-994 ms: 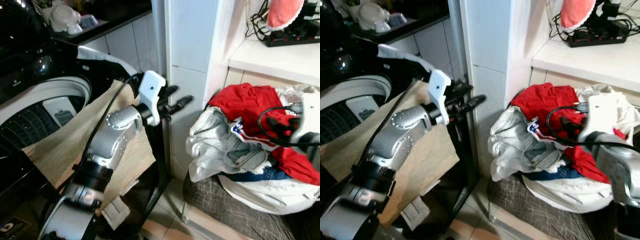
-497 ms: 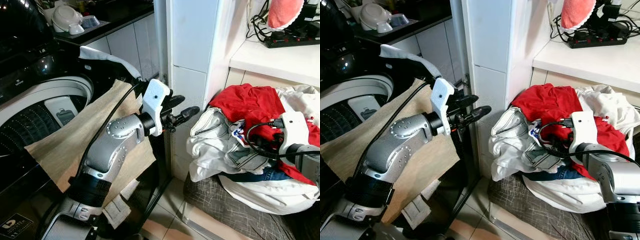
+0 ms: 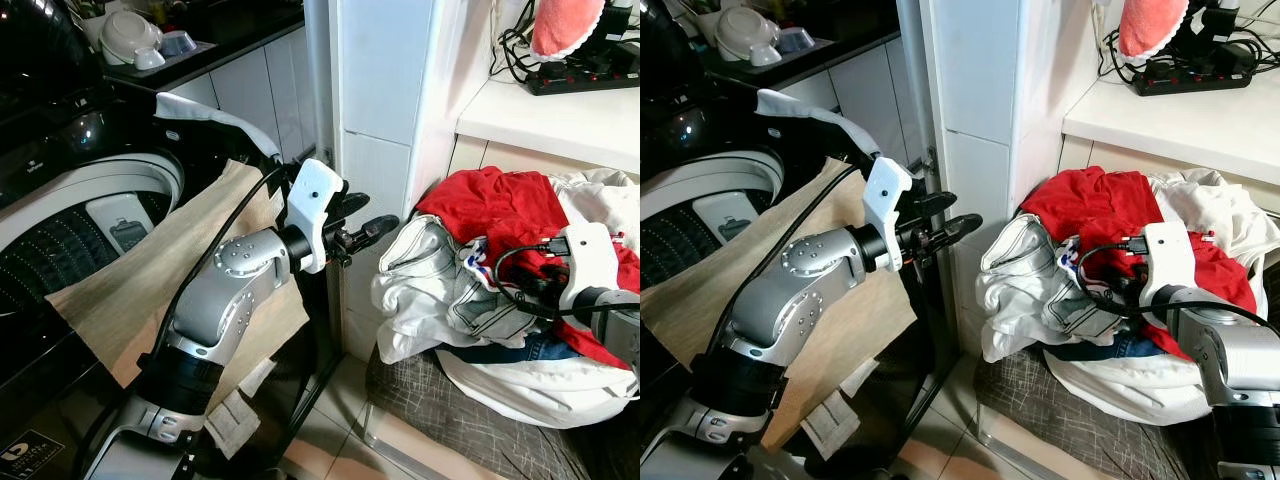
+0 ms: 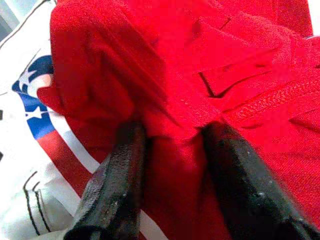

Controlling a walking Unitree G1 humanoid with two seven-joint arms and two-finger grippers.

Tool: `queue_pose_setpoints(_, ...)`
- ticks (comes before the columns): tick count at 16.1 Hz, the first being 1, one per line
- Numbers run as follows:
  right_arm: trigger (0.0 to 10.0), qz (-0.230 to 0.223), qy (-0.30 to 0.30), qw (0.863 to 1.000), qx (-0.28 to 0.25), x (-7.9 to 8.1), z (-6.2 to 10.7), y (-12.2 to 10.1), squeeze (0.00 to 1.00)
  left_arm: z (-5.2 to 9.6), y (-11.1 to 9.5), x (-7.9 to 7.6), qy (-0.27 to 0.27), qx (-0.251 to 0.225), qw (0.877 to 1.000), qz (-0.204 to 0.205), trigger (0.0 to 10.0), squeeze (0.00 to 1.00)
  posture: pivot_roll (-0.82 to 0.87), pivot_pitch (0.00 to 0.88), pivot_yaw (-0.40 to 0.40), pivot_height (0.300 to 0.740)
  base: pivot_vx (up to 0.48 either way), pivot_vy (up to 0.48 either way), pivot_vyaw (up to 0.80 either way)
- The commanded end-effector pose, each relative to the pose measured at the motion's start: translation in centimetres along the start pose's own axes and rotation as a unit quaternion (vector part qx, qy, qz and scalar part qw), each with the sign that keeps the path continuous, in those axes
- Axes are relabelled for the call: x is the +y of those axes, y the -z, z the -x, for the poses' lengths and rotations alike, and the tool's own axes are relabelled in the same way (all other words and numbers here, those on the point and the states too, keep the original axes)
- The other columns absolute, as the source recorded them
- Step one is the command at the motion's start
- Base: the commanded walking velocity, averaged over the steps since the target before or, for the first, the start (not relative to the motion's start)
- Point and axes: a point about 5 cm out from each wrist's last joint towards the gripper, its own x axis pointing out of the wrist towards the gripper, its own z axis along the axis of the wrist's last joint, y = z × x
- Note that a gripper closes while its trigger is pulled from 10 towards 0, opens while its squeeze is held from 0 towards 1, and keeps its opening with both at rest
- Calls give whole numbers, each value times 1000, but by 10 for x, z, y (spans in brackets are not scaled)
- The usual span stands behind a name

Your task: Clothes washing

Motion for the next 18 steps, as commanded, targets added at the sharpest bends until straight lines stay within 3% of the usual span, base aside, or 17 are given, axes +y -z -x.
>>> queue_pose_setpoints(1, 0, -4, 1, 1000, 2, -1, -1, 1, 0, 3, -2, 5, -15, -1, 1000, -6, 10000, 0, -84, 0, 107, 740, 0, 0, 0)
queue_pose_setpoints(3, 0, -4, 4, 1000, -8, 0, 0, -3, 0, 2, -2, 10, -36, 1, 999, -13, 10000, 0, -84, 0, 110, 740, 0, 0, 0)
queue_pose_setpoints(6, 0, -5, 11, 1000, -27, -2, 4, -12, 0, 1, -4, 17, -75, -2, 997, 15, 10000, 0, -83, 0, 105, 740, 0, 0, 0)
queue_pose_setpoints(9, 0, -11, 26, 997, -67, -6, 16, -33, 0, 0, -1, 27, -125, 7, 992, -25, 10000, 0, -86, 0, 102, 740, 0, 0, 0)
queue_pose_setpoints(11, 0, -12, 32, 995, -90, -7, 23, -45, 0, -1, -4, 32, -141, 1, 990, -18, 10000, 0, -92, 0, 105, 740, 0, 0, 0)
queue_pose_setpoints(13, 0, -3, 39, 991, -129, -8, 30, -63, 0, -1, -8, 33, -140, -4, 990, 13, 10000, 0, -93, 0, 106, 740, 0, 0, 0)
queue_pose_setpoints(14, 0, -3, 20, 979, -201, -1, 43, -91, 0, -2, -14, 34, -130, -23, 989, 60, 10000, 0, -93, 0, 110, 740, 0, 0, 0)
queue_pose_setpoints(16, 0, -16, -11, 969, -245, 6, 51, -108, 0, -2, -19, 34, -128, -28, 991, 19, 10000, 0, -92, 0, 109, 740, 0, 0, 0)
queue_pose_setpoints(17, 0, -47, -82, 946, -310, 22, 65, -134, 0, -2, -28, 33, -124, -38, 991, -31, 10000, 0, -86, 0, 103, 740, 0, 0, 0)
queue_pose_setpoints(18, 0, -71, -156, 916, -361, 39, 79, -158, 0, -2, -35, 36, -130, -43, 990, -37, 10000, 0, -84, 0, 96, 740, 0, 0, 0)
